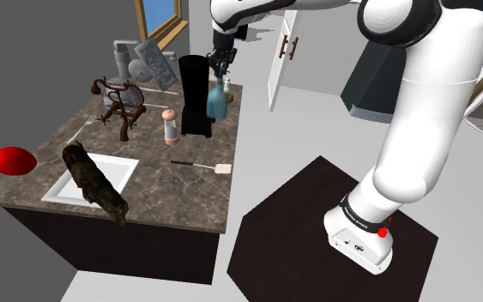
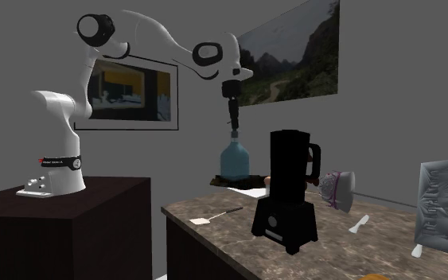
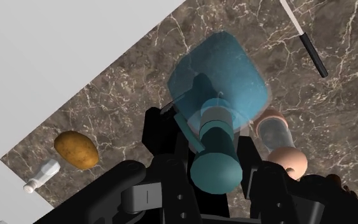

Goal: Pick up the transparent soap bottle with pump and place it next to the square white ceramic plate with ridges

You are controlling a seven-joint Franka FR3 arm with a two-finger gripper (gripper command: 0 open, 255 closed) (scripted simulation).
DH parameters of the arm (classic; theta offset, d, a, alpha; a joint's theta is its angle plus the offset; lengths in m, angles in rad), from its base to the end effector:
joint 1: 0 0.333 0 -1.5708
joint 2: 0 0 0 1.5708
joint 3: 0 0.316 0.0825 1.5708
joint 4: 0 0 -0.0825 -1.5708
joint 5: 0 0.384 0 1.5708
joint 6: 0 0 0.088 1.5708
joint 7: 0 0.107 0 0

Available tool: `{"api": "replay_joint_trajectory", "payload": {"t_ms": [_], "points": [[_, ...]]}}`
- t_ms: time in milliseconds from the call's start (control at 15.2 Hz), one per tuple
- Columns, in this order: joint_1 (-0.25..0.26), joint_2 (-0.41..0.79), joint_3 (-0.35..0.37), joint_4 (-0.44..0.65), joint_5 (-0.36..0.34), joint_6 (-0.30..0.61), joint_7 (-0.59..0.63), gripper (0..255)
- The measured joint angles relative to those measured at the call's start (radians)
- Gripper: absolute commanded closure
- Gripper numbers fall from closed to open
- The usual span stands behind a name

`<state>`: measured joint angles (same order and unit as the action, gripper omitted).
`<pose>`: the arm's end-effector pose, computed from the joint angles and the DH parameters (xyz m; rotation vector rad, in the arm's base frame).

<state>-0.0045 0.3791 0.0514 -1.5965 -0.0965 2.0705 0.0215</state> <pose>0.6765 0.0226 0.4229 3.0717 0.0969 0.1505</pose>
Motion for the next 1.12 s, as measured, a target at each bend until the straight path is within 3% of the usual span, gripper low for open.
{"api": "replay_joint_trajectory", "payload": {"t_ms": [1122], "points": [[0.009,-0.025,0.005,0.182,0.006,-0.207,-0.006,255]]}}
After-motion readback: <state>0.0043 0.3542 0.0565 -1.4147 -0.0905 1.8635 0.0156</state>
